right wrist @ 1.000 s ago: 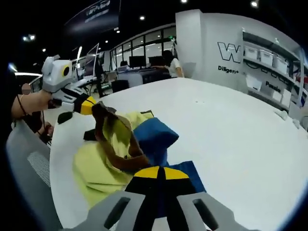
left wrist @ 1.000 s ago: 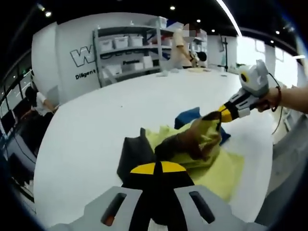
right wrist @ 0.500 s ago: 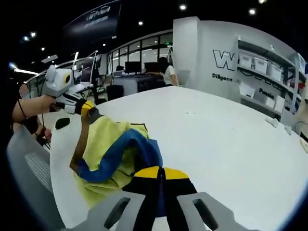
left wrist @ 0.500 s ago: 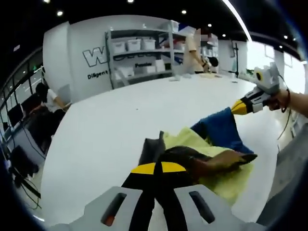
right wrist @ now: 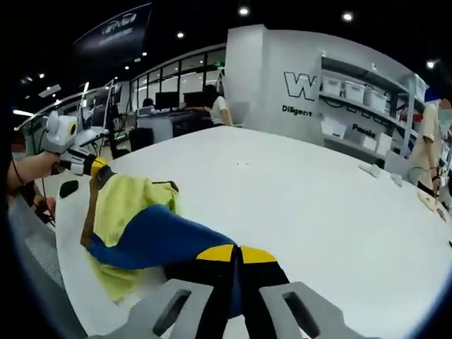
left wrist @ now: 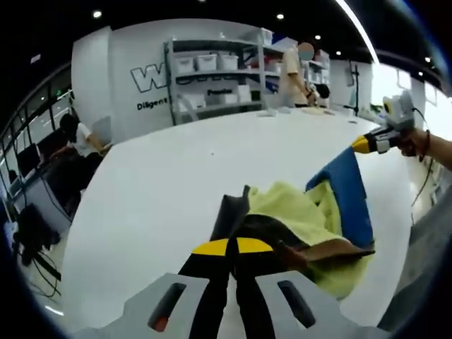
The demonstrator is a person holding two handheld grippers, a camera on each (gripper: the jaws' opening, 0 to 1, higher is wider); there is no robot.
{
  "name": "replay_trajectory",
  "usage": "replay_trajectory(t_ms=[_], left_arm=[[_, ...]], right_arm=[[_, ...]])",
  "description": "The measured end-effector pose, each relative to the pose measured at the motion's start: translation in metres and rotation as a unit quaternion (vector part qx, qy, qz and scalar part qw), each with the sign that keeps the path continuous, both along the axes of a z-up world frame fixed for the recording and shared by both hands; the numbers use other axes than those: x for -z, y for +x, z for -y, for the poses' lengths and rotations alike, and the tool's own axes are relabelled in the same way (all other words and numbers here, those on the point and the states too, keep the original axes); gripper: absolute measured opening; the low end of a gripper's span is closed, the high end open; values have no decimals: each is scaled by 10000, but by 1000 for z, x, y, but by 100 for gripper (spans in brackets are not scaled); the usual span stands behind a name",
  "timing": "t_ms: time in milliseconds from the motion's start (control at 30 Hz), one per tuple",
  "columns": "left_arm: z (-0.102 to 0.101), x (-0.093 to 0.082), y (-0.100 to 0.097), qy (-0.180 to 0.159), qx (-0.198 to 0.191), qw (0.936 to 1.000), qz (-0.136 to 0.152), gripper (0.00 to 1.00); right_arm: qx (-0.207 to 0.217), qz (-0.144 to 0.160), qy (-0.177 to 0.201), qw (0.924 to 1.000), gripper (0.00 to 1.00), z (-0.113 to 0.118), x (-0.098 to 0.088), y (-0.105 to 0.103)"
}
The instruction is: Fold the garment on the visible template until the final outline fits inside the template.
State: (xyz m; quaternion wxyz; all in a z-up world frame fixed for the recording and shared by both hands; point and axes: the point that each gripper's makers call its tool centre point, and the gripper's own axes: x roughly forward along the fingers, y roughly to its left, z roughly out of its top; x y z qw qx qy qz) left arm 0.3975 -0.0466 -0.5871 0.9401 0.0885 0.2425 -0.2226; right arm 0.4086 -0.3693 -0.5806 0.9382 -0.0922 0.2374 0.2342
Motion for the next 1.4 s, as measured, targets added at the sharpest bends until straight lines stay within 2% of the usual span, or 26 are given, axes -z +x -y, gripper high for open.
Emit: replay_trajectory(t_ms=[233,400,533,867,967,1033,1233,1400], left_arm=[[-10,-3,0,-10,-150,9999,16,0],[-13,-14,3,-43,-215,9997,109,0],[-12,-27,9,-209,-266,9991,236,0],[1,-50,54,2,-66,9988,487,0],[6,-49,66,93,-46,9989,447,0],[3,-41,71,264,-134,9994,156,0],[0,-35,96,330,-109,9994,67,0],[-3,-23,118,437,-101,9989,-117,0]], right_arm=[[269,35,-48,9996,0,17,-4,0],[424,78,-10,9991,0,25,-9,2],[442,98,14,9990,0,27,-11,4],[433,41,75,9990,0,32,-11,25],[460,-32,152,9988,0,34,-8,31],[510,-148,369,9979,0,34,-6,34],[510,-308,370,9975,0,37,3,47],[579,-567,564,9951,0,42,17,60]])
